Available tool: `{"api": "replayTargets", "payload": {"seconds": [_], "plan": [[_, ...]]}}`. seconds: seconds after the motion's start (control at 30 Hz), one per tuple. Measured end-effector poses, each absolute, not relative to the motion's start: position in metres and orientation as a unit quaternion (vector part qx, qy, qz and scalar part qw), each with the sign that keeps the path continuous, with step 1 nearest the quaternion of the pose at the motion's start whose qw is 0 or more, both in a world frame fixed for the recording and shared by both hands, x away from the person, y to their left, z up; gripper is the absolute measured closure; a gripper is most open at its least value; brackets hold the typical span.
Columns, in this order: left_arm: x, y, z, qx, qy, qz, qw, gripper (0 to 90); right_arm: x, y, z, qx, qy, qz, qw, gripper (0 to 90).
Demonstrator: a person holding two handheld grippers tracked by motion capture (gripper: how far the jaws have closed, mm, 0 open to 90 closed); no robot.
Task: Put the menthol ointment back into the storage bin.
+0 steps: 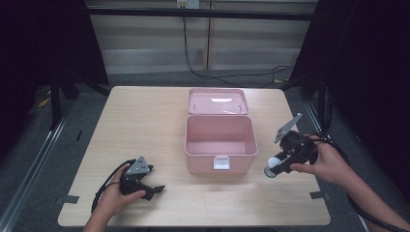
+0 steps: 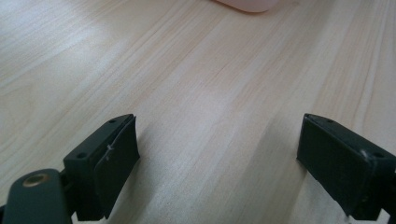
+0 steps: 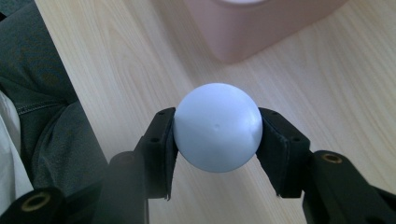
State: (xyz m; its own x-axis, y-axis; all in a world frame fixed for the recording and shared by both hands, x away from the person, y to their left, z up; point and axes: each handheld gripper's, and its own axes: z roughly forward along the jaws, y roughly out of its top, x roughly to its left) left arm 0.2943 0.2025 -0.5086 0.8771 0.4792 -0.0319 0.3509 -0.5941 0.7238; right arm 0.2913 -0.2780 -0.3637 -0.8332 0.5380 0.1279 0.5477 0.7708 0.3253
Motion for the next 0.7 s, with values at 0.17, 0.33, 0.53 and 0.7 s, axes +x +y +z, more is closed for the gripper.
{"api": "replayTargets", "payload": {"seconds": [0.17, 0.33, 0.53, 0.7], "plan": [[0.294, 0.202, -0.509, 0.889, 0.234, 0.083, 0.385, 12.0, 0.294, -0.277, -0.354, -0.291, -0.941, -0.173, 0.015, 50.4], [0.294, 0.203, -0.509, 0.889, 0.233, 0.083, 0.385, 11.9, 0.299, -0.276, -0.344, -0.295, -0.94, -0.17, 0.015, 50.4], [0.294, 0.202, -0.509, 0.889, 0.233, 0.083, 0.386, 12.0, 0.303, -0.274, -0.327, -0.296, -0.939, -0.175, 0.007, 50.5], [0.294, 0.202, -0.509, 0.888, 0.235, 0.083, 0.387, 12.0, 0.306, -0.273, -0.315, -0.298, -0.939, -0.172, 0.007, 50.4]]}}
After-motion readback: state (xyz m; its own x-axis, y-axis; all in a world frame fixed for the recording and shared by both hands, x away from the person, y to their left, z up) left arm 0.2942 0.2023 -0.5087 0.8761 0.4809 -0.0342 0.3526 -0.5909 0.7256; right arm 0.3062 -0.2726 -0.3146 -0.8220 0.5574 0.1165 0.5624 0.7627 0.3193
